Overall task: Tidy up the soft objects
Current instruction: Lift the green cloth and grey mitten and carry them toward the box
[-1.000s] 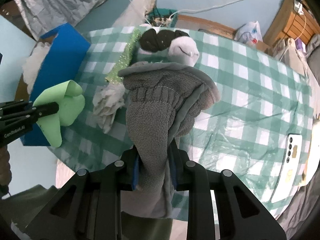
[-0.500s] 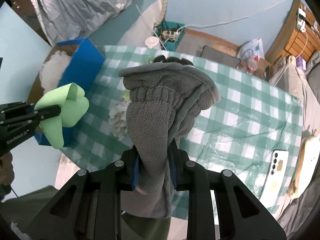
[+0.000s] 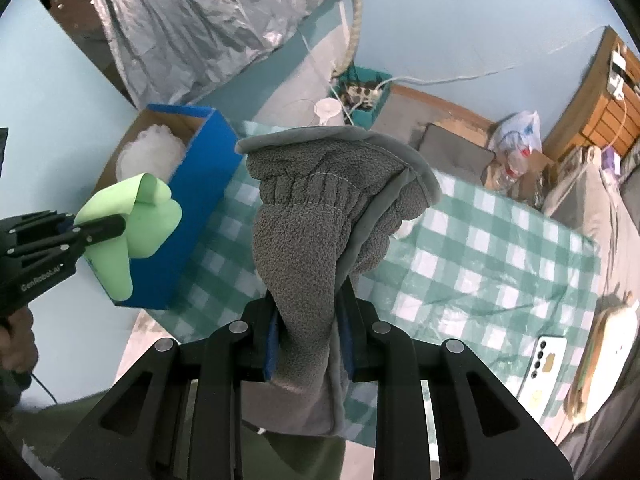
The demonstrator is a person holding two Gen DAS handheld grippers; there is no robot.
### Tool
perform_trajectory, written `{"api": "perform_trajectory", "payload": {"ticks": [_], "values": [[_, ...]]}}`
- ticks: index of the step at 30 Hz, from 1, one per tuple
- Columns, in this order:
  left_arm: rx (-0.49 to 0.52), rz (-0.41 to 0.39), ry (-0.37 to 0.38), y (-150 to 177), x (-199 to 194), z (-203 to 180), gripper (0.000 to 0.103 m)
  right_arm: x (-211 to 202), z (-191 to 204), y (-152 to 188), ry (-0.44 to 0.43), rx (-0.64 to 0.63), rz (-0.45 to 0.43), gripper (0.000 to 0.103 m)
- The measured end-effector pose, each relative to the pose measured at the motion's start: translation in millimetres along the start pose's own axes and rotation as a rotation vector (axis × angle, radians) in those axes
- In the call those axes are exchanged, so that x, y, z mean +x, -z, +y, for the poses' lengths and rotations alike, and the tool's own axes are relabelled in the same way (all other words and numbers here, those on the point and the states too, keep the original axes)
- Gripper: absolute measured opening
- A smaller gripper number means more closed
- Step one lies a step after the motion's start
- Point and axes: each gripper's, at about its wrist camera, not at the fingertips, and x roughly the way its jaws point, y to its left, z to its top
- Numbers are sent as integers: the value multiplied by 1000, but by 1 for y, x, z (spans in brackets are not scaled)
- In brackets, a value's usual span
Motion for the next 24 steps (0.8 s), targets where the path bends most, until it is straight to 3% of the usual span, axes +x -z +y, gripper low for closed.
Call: {"api": "perform_trajectory", "payload": {"ticks": [24], "values": [[-112, -42, -52, 4, -21, 70, 11, 21, 90, -60, -104, -140, -18, 23]]}}
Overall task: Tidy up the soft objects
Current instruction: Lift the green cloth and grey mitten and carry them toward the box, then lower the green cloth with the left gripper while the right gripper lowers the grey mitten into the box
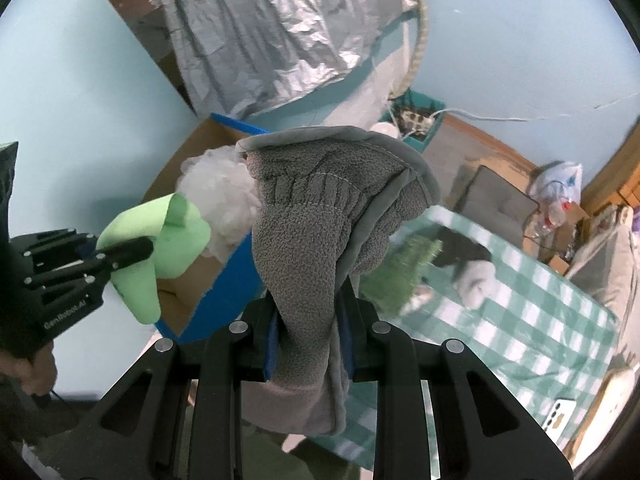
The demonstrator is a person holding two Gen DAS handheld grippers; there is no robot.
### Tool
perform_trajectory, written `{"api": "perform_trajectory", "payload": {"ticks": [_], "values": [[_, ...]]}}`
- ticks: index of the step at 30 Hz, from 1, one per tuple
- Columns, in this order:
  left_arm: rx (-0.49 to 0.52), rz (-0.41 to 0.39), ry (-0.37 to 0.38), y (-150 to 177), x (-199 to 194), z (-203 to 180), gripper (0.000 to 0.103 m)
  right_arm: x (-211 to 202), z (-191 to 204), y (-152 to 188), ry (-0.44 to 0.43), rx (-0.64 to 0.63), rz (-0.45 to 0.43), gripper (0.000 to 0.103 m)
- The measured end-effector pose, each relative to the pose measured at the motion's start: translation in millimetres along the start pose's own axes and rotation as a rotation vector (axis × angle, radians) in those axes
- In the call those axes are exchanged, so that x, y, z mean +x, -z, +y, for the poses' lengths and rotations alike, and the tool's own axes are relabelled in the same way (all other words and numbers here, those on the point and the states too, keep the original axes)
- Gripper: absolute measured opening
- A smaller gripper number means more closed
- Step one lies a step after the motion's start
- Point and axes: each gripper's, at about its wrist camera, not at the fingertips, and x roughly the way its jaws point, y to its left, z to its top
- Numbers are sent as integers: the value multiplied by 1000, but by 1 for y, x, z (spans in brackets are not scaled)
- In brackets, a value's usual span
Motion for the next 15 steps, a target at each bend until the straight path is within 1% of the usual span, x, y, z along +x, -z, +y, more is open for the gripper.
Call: {"api": "perform_trajectory", "payload": {"ticks": [15], "values": [[-66, -10, -49, -7, 5, 63, 11, 34, 64, -48, -58, -86, 4, 23]]}}
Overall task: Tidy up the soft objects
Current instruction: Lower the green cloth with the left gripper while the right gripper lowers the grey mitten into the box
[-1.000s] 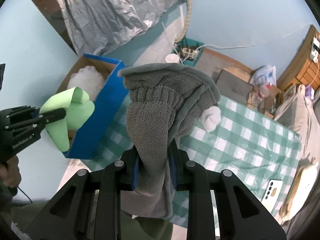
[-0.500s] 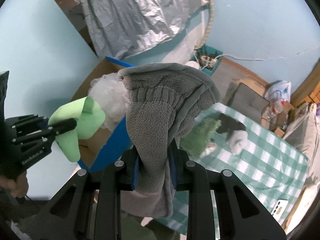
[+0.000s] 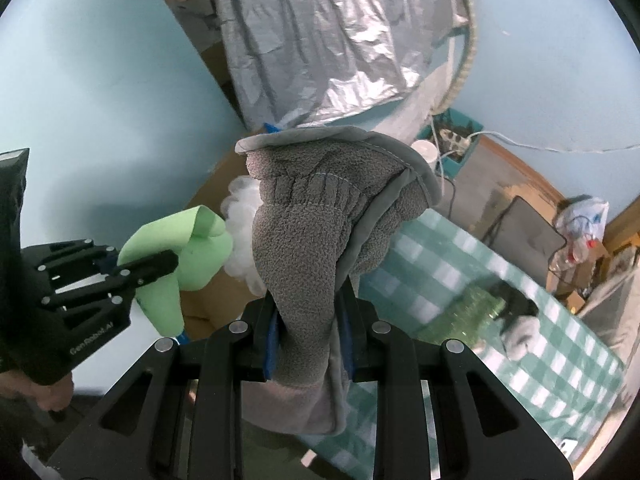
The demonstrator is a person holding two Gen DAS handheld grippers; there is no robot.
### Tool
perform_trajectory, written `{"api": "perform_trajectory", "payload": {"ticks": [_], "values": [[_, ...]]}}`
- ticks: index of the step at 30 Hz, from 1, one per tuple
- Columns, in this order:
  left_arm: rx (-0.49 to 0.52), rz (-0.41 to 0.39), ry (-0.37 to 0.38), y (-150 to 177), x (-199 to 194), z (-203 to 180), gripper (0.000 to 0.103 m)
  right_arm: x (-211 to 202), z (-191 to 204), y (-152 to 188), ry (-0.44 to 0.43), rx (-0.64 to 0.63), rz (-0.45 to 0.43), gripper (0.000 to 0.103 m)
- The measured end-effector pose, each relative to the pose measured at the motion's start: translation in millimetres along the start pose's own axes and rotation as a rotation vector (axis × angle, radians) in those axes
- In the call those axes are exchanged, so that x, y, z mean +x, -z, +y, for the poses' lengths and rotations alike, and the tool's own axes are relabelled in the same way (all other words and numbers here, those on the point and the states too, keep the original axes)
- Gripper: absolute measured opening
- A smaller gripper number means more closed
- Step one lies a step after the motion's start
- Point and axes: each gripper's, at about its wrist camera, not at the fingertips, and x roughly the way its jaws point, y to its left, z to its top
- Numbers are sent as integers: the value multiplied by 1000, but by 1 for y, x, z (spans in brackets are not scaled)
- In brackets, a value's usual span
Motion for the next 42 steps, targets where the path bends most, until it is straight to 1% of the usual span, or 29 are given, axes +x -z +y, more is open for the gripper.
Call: {"api": "perform_trajectory", "payload": {"ticks": [6, 14, 18, 24, 30, 31, 33, 34, 35, 36, 37, 38, 39, 40, 41, 42], "values": [[-19, 12, -14, -7, 12, 26, 11, 18, 18, -17, -20, -8, 6, 23], [-20, 36, -32, -15, 34, 53, 11, 47, 39, -33, 7, 3, -3, 23], [-24, 45, -30, -16, 42, 63, 11, 59, 48, -34, 21, 4, 1, 23], [-28, 56, -28, -13, 54, 71, 11, 85, 65, -26, 35, -10, 31, 23], [-29, 63, -19, -4, 64, 75, 11, 104, 68, -14, 28, 7, 54, 24], [-31, 66, -19, -3, 67, 75, 11, 106, 68, -12, 25, 10, 57, 25], [-35, 77, -14, 1, 72, 76, 11, 110, 67, -9, 17, 21, 65, 30], [-34, 83, -17, 2, 74, 76, 12, 110, 67, -7, 15, 24, 65, 33], [-32, 89, -22, 3, 76, 75, 13, 111, 67, -5, 13, 26, 67, 40], [-27, 92, -21, 5, 77, 75, 15, 112, 68, -4, 17, 29, 71, 44], [-22, 95, -20, 6, 78, 74, 22, 112, 68, -3, 18, 31, 74, 49], [-18, 95, -22, 8, 77, 73, 28, 112, 68, -3, 20, 30, 75, 50], [-16, 80, -23, 9, 75, 71, 38, 112, 69, -2, 24, 26, 77, 50], [-14, 69, -30, 10, 73, 71, 42, 110, 69, -2, 25, 23, 77, 54], [-14, 58, -40, 11, 71, 70, 44, 108, 69, -1, 30, 24, 73, 55], [-15, 54, -42, 11, 69, 71, 49, 105, 68, -1, 31, 27, 69, 56]]}}
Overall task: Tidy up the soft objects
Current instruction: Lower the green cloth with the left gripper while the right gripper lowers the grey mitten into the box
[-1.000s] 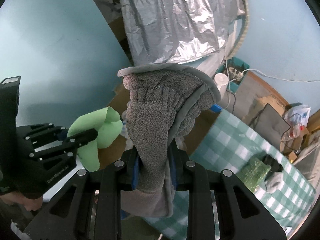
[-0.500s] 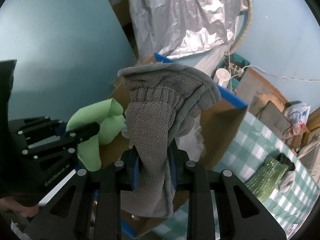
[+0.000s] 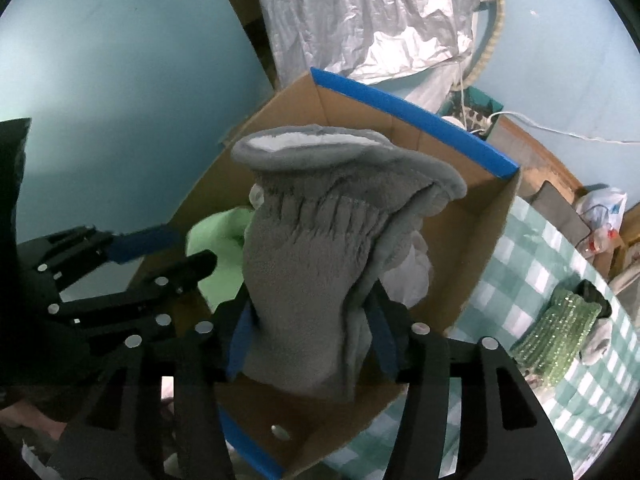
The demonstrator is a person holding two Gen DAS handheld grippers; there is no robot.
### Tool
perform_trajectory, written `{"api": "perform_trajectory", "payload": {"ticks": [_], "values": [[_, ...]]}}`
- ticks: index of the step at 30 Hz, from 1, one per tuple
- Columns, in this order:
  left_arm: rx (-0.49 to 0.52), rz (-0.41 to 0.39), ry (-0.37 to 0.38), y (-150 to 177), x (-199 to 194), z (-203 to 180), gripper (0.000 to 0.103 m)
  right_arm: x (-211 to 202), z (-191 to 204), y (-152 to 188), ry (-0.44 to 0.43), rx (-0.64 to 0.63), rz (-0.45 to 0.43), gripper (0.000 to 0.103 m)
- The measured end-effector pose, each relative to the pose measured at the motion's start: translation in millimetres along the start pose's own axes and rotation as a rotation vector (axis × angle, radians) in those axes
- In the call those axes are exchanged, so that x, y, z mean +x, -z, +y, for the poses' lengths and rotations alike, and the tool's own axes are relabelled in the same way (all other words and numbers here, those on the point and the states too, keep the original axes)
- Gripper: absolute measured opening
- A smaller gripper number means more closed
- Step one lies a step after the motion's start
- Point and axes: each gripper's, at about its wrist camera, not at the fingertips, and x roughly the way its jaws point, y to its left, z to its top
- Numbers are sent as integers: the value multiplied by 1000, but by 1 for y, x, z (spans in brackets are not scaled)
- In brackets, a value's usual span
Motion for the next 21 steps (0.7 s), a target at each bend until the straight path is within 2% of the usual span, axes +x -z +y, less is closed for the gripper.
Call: {"api": "perform_trajectory", "payload": {"ticks": [2, 10, 21], "values": [[-12, -2, 11, 0, -3, 1, 53, -6, -3, 1, 2, 7, -8, 61], [-6, -29, 10, 3, -21, -11, 58, -35, -9, 7, 11, -2, -55, 64], [-4, -74, 27, 4, -51, -37, 58, -71, -31, 18, 24, -3, -104, 66]]}}
